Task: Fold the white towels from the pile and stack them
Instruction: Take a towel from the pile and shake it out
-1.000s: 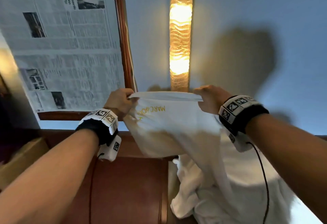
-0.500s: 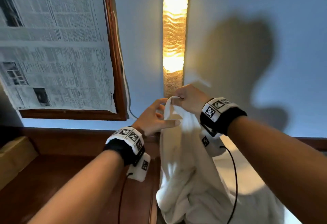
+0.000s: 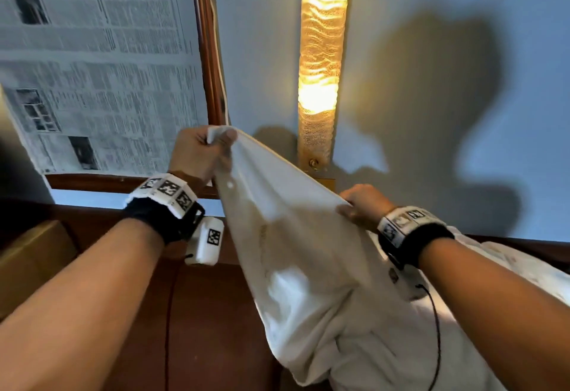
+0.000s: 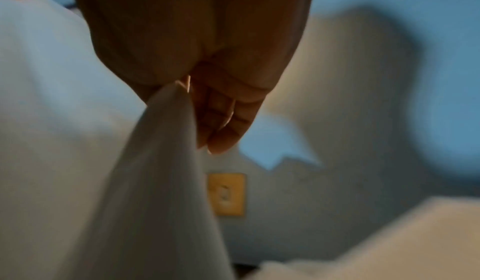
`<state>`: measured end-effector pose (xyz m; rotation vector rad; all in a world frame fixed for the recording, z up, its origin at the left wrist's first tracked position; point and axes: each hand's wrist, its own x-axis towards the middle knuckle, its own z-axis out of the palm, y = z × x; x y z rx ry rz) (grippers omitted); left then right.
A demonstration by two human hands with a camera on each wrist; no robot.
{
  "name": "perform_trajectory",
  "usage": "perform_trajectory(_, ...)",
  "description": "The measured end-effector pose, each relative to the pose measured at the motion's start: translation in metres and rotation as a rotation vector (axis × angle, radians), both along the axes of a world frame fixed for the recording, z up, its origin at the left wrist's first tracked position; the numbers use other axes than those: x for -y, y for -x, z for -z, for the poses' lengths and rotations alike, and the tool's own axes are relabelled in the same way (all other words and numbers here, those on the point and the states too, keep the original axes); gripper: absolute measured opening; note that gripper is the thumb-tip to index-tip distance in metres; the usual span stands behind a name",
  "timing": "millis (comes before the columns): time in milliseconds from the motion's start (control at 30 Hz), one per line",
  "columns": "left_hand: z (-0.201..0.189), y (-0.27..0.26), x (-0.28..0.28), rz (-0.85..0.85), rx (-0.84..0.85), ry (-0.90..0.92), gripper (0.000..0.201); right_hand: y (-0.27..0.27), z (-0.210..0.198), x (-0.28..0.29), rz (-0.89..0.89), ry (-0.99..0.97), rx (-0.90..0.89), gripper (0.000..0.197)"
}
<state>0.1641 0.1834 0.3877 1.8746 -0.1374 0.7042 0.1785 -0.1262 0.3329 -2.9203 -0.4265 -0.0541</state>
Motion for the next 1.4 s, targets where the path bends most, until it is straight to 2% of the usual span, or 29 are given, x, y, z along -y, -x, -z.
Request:
perform_trajectory(100, -0.005, -0.007, -0.058, -0.082, 0.010, 0.020, 0.037, 0.012, 0.013, 0.051, 0.306, -0.109, -0.013, 0.019)
perform_trajectory(200, -0.006, -0.007, -0.077, 0.044, -0.010, -0.029, 0.030, 0.029, -0.002, 0.050, 0.516, -0.280, 0.210, 0.013)
perform_trajectory(267, -0.006, -0.003, -0.065, 0.217, -0.019, -0.055, 0.022, 0.034, -0.020, 0.010, 0.496, -0.369, 0.364, 0.017)
perform_trajectory(433, 0.000, 0.016, -0.025, 0.584, -0.006, -0.154, 0.021, 0.057, -0.058, -0.110, 0.190, -0.532, 0.522, 0.018)
perform_trajectory(467, 0.003, 0.021, -0.019, 0.626, -0.033, -0.176, 0.025, 0.065, -0.063, -0.126, 0.152, -0.548, 0.558, 0.015)
perform_trajectory(533, 0.010, 0.030, -0.010, 0.652, -0.111, -0.149, 0.047, 0.084, -0.072, -0.146, 0.112, -0.518, 0.613, 0.015)
perform_trajectory(567, 0.014, 0.033, -0.006, 0.668, -0.128, -0.107, 0.047, 0.092, -0.074, -0.149, 0.122, -0.485, 0.626, 0.019)
perform_trajectory(633, 0.015, 0.047, 0.000, 0.736, -0.109, -0.030, 0.022, 0.111, -0.072, -0.149, 0.168, -0.395, 0.622, 0.025)
perform_trajectory(667, 0.014, 0.054, 0.001, 0.763, -0.085, -0.012, 0.019, 0.120, -0.069, -0.146, 0.186, -0.377, 0.606, 0.027)
perform_trajectory(767, 0.013, 0.068, -0.004, 0.793, -0.010, 0.008, 0.022, 0.145, -0.052, -0.139, 0.185, -0.527, 0.514, 0.035)
perform_trajectory(833, 0.008, 0.073, -0.008, 0.772, 0.006, 0.019, 0.026, 0.156, -0.033, -0.126, 0.199, -0.520, 0.442, 0.038)
perform_trajectory(900, 0.004, 0.074, -0.014, 0.752, -0.027, 0.047, 0.030, 0.160, -0.009, -0.100, 0.263, -0.445, 0.366, 0.014)
perform_trajectory(933, 0.002, 0.076, -0.016, 0.765, -0.041, 0.075, 0.031, 0.161, 0.002, -0.083, 0.310, -0.400, 0.362, 0.014)
perform_trajectory(967, -0.001, 0.079, -0.017, 0.783, -0.060, 0.109, 0.032, 0.164, 0.010, -0.068, 0.381, -0.366, 0.353, 0.022)
perform_trajectory(1033, -0.002, 0.085, -0.014, 0.810, -0.098, 0.164, 0.032, 0.172, 0.019, -0.045, 0.539, -0.403, 0.296, 0.016)
perform_trajectory(1100, -0.001, 0.092, -0.005, 0.828, -0.135, 0.206, 0.031, 0.177, 0.016, -0.034, 0.607, -0.431, 0.309, 0.029)
perform_trajectory(1133, 0.001, 0.094, 0.002, 0.833, -0.140, 0.221, 0.031, 0.177, 0.008, -0.036, 0.623, -0.446, 0.344, 0.023)
perform_trajectory(1167, 0.001, 0.097, 0.009, 0.825, -0.144, 0.229, 0.031, 0.176, -0.002, -0.039, 0.596, -0.439, 0.402, 0.014)
perform_trajectory(1300, 0.002, 0.106, 0.045, 0.777, -0.091, 0.223, 0.021, 0.172, -0.065, -0.071, 0.251, -0.371, 0.676, 0.021)
perform_trajectory(1333, 0.003, 0.108, 0.056, 0.800, -0.059, 0.232, 0.016, 0.175, -0.080, -0.079, 0.168, -0.339, 0.698, 0.021)
perform_trajectory(1400, 0.002, 0.111, 0.074, 0.836, -0.045, 0.243, 0.021, 0.180, -0.101, -0.085, 0.097, -0.285, 0.704, 0.022)
